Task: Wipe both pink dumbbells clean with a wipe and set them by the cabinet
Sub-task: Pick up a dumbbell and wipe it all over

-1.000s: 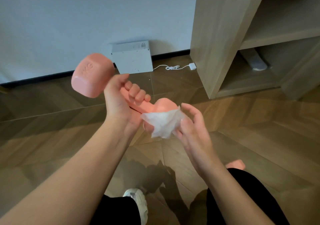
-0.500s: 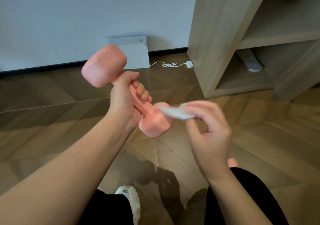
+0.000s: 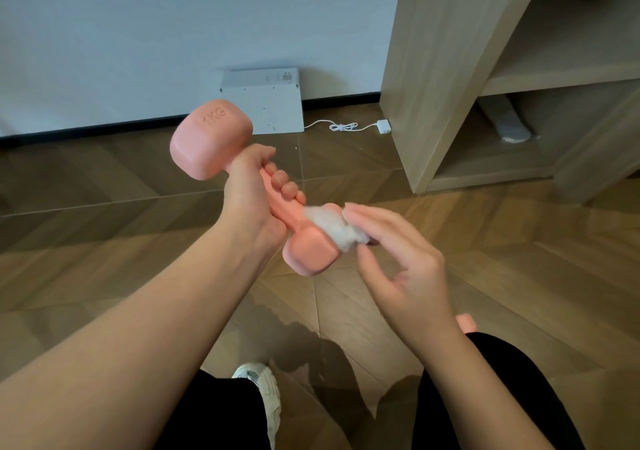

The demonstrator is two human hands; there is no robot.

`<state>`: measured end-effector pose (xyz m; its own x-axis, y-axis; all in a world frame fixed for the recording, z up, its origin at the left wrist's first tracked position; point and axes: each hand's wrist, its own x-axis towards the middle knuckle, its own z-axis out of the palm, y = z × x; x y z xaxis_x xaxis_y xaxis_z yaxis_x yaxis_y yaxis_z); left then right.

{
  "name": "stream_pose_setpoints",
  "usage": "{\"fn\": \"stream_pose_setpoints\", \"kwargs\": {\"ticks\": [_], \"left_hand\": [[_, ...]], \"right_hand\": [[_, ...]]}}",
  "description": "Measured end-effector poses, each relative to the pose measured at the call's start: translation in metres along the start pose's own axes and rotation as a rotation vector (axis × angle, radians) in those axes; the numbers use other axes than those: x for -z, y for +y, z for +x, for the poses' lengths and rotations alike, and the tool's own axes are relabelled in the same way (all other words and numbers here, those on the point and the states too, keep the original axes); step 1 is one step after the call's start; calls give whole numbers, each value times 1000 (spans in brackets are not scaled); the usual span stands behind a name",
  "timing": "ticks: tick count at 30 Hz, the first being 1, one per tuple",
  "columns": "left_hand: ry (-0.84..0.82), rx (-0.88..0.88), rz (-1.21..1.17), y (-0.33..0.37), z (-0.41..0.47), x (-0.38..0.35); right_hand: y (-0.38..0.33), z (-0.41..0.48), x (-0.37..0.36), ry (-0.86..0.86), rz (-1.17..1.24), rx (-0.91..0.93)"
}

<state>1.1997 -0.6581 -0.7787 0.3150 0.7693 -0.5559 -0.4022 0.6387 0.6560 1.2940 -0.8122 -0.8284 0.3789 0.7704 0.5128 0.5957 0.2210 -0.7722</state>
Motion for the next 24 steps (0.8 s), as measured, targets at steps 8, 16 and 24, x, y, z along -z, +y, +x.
{"fn": "stream_pose_setpoints", "kwargs": {"ticks": [8, 16, 24], "left_hand": [[-2, 36, 53, -7, -3, 0], [-13, 60, 64, -11, -5, -5], [1, 60, 52, -8, -3, -3]], "right_hand": [[-1, 4, 11, 281, -15, -280], [-6, -6, 1, 23, 20, -9], [-4, -5, 4, 73, -29, -109]]}}
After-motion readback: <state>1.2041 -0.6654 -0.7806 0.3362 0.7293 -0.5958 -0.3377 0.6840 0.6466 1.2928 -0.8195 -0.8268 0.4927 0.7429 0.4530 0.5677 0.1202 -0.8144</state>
